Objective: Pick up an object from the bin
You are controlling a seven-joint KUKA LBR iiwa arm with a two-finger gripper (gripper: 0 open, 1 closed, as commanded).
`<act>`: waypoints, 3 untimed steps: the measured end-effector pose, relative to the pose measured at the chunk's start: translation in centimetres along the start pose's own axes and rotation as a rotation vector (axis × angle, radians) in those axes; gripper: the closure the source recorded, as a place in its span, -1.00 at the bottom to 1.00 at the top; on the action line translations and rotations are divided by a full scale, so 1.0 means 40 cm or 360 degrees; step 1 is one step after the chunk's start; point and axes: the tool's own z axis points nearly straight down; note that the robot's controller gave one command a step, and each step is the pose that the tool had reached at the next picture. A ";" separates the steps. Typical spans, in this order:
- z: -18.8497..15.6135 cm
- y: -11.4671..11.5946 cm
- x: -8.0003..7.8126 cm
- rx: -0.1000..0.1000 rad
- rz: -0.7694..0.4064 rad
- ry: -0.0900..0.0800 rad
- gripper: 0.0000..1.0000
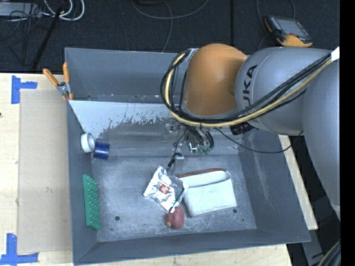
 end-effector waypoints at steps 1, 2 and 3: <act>0.220 -0.028 0.041 0.0000 -0.0619 -0.0004 -1.00; 0.234 -0.024 0.164 0.0001 -0.0854 -0.0007 -1.00; 0.233 -0.025 0.161 0.0001 -0.0847 -0.0012 1.00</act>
Offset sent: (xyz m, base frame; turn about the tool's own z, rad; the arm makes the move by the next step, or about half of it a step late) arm -0.0155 -0.0121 -0.0852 -0.3893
